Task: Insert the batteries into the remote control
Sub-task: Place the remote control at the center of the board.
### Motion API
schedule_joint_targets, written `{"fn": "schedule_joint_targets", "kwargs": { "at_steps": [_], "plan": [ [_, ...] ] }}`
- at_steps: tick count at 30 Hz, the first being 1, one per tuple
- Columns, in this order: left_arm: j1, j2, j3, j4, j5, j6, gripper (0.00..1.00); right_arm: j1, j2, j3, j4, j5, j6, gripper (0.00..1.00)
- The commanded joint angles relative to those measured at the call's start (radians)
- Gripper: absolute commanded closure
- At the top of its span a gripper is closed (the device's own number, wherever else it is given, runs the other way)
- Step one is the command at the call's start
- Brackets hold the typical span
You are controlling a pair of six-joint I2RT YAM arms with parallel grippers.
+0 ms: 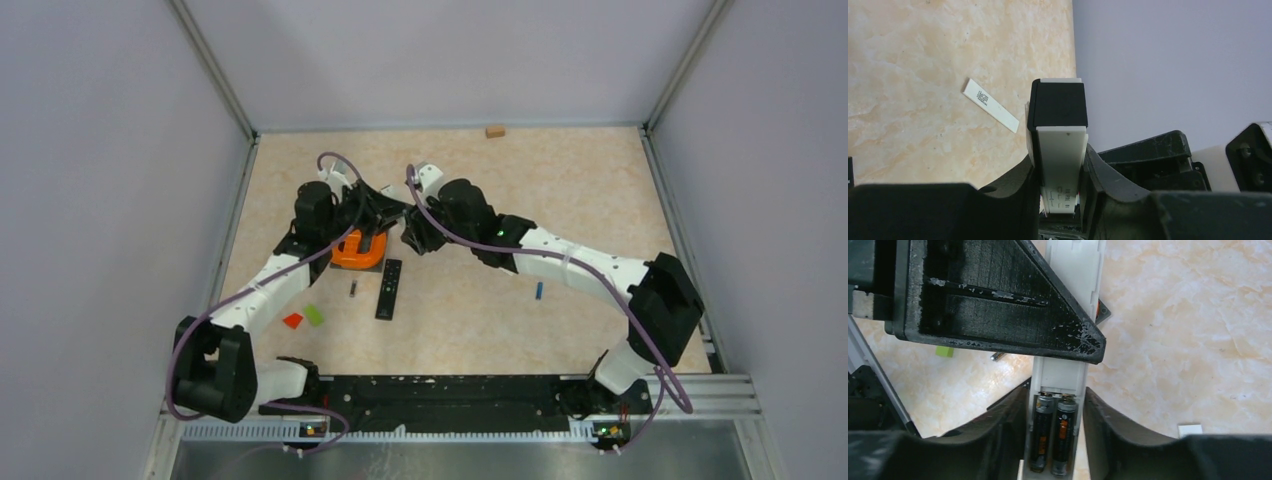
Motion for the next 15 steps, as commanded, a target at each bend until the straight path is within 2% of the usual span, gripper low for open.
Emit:
{"fn": "schedule_joint_targets", "kwargs": {
  "at_steps": [1,3,5,6,10,12,13,15],
  "plan": [
    [-0.001,-0.044,0.012,0.053,0.015,0.003,0.88,-0.001,0.003,0.049,0.022,-0.034,0.027,0.61],
    [-0.001,-0.049,0.012,0.046,0.013,0.01,0.85,-0.011,-0.003,0.04,0.029,-0.046,0.035,0.73],
    [-0.001,-0.056,0.011,0.034,0.003,0.02,0.78,-0.019,-0.016,0.024,0.039,-0.061,0.038,0.83],
    [0.001,-0.061,0.01,0.025,-0.005,0.027,0.71,-0.024,-0.023,0.016,0.042,-0.068,0.033,0.86],
    [0.01,-0.089,0.014,-0.081,-0.091,0.07,0.25,-0.036,-0.054,-0.007,-0.017,-0.087,-0.042,0.94],
    [0.027,-0.102,0.02,-0.14,-0.133,0.099,0.07,-0.039,-0.073,-0.025,-0.072,-0.078,-0.095,0.96],
    [0.039,-0.106,0.024,-0.169,-0.142,0.111,0.02,-0.041,-0.084,-0.04,-0.099,-0.076,-0.124,0.97],
    [0.077,-0.109,0.024,-0.186,-0.14,0.13,0.01,-0.051,-0.123,-0.088,-0.13,-0.072,-0.185,0.97]
  ]
}}
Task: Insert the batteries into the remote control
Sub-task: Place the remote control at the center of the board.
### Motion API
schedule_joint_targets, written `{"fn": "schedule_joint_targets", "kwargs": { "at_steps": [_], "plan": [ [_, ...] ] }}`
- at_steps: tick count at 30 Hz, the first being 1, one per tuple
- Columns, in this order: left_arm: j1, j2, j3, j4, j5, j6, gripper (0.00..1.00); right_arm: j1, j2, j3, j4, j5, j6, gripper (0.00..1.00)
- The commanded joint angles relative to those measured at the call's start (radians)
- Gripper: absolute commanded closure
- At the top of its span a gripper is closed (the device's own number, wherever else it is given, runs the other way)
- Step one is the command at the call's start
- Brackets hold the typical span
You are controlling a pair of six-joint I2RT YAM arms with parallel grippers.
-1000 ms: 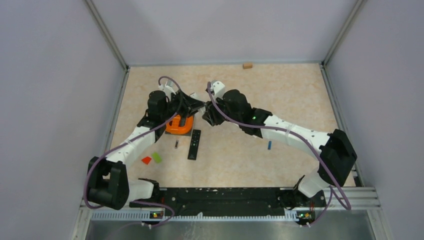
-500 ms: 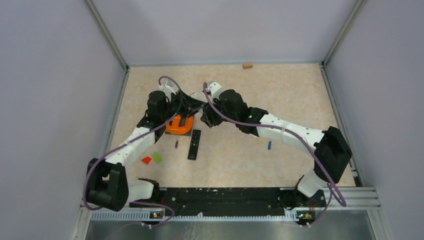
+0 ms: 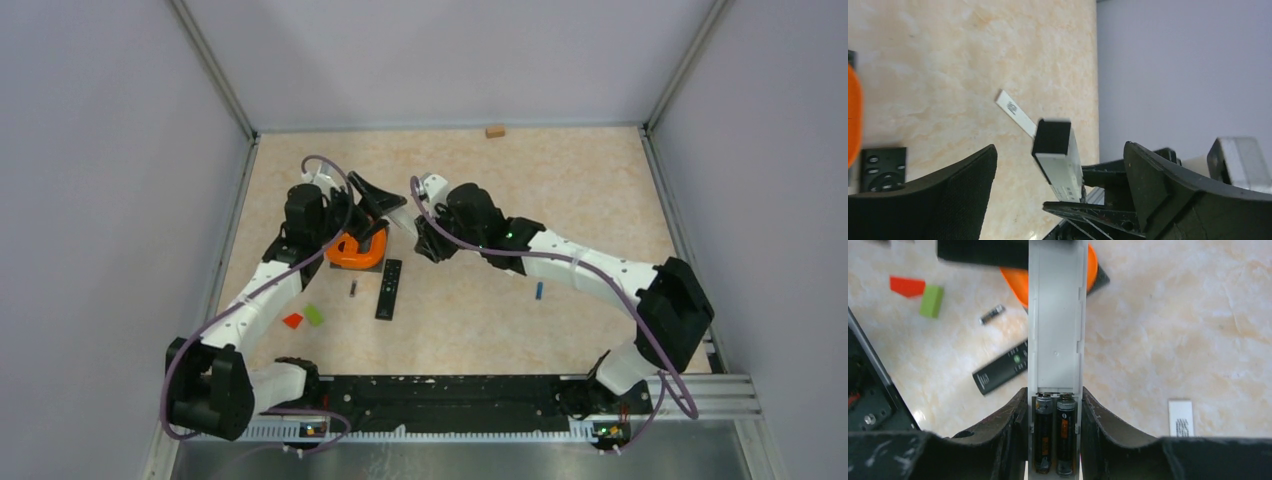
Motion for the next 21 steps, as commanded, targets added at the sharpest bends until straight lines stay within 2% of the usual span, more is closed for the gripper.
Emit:
{"fn": "schedule_joint_targets", "kwargs": {
  "at_steps": [1,5,8,13,21],
  "plan": [
    [0.069,-0.03,0.023,-0.08,-0.051,0.074,0.01,-0.024,-0.12,-0.084,-0.084,-0.019,-0.167,0.96],
    [0.109,-0.016,0.036,-0.123,-0.052,0.13,0.01,-0.027,-0.201,-0.196,-0.11,-0.017,-0.287,0.89],
    [0.12,-0.005,0.051,-0.18,-0.07,0.16,0.01,-0.028,-0.202,-0.225,-0.154,-0.023,-0.327,0.87],
    [0.131,0.013,0.056,-0.185,-0.064,0.172,0.01,-0.027,-0.121,-0.221,-0.206,-0.023,-0.345,0.89],
    [0.138,0.062,0.066,-0.16,0.024,0.189,0.01,-0.006,0.022,-0.181,-0.279,-0.005,-0.383,0.89]
  ]
}}
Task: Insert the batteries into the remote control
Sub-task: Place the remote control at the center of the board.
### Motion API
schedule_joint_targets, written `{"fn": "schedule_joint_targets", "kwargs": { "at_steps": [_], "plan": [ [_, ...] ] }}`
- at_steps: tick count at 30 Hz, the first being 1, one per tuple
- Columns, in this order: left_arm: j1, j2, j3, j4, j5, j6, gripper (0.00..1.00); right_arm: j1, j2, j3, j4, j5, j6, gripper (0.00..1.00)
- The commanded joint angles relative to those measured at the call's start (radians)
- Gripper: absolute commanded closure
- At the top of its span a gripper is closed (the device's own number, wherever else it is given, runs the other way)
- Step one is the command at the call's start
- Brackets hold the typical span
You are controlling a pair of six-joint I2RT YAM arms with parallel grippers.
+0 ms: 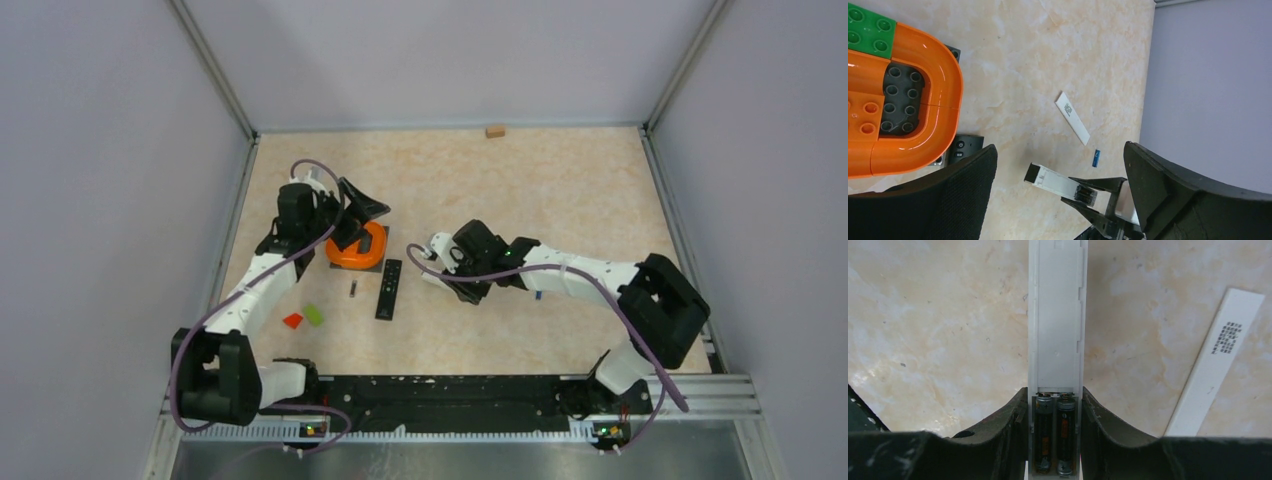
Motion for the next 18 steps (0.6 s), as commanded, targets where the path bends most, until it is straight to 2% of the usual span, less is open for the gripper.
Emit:
{"fn": "schedule_joint_targets", "kwargs": {
  "at_steps": [1,9,14,18],
  "plan": [
    [0.01,0.023,0.045,0.027,0.051,0.035,0.01,0.014,0.053,0.054,-0.041,0.018,-0.05,0.89],
    [0.016,0.043,0.051,0.029,0.071,0.051,0.01,0.018,0.122,0.083,-0.119,0.026,-0.088,0.87],
    [0.016,0.06,0.057,0.028,0.118,0.05,0.01,0.018,0.138,0.088,-0.15,0.029,-0.091,0.8],
    [0.016,0.061,0.05,0.027,0.129,0.05,0.01,0.017,0.14,0.096,-0.171,0.027,-0.081,0.72]
  ]
}}
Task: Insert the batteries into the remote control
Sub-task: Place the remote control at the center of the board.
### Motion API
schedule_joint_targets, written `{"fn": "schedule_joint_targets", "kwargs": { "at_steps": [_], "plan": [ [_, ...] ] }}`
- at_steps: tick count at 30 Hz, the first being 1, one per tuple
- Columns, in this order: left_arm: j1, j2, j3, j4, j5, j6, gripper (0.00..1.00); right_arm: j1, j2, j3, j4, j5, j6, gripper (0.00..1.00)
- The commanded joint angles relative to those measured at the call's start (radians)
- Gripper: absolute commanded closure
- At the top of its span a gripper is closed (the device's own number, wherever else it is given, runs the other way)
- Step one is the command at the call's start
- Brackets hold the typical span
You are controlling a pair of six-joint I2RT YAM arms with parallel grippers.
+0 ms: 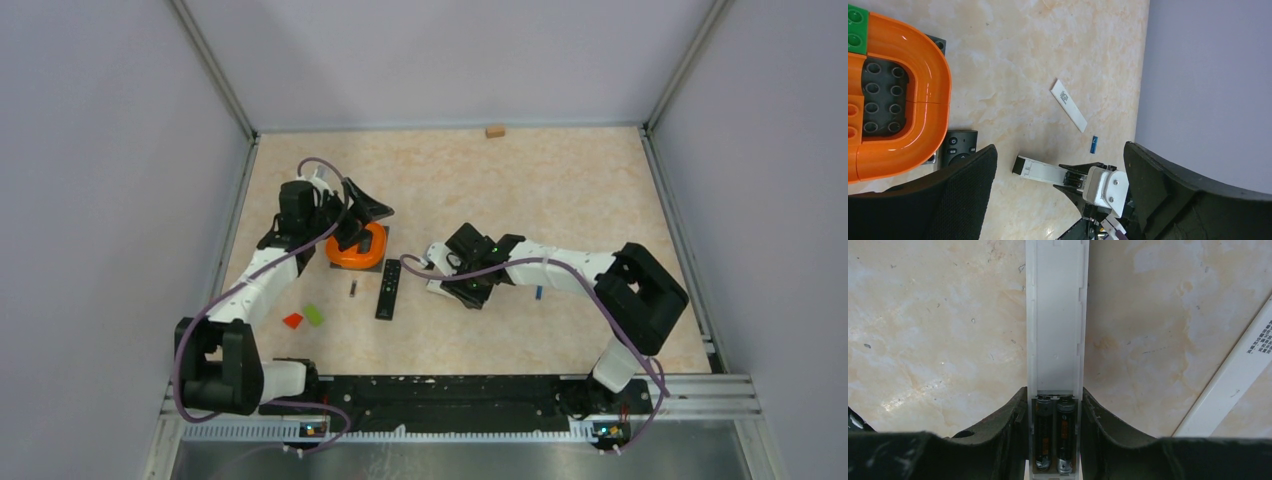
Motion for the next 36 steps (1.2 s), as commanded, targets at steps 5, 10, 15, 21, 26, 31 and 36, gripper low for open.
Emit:
{"fn": "schedule_joint_targets", "kwargs": {
  "at_steps": [5,10,15,21,26,31,36],
  "plan": [
    [0.005,-0.001,0.031,0.028,0.042,0.027,0.01,0.008,0.037,0.059,-0.098,0.018,0.0,0.67],
    [0.005,-0.006,0.035,0.003,0.037,0.046,0.01,0.007,0.048,0.061,-0.12,0.001,0.0,0.67],
    [0.005,-0.018,0.034,-0.015,0.029,0.057,0.01,0.007,0.054,0.06,-0.131,-0.014,0.001,0.65],
    [0.005,-0.021,0.036,-0.02,0.026,0.06,0.01,0.007,0.052,0.056,-0.135,-0.001,0.004,0.56],
    [0.005,-0.017,0.043,-0.024,0.026,0.065,0.01,0.007,0.029,0.04,-0.118,0.022,0.007,0.5],
    [0.005,-0.022,0.043,-0.026,0.014,0.07,0.01,0.007,-0.041,0.042,-0.098,0.015,0.027,0.46],
    [0.005,-0.042,0.042,-0.03,-0.014,0.085,0.01,-0.02,-0.195,0.039,-0.037,-0.028,0.095,0.24]
  ]
}}
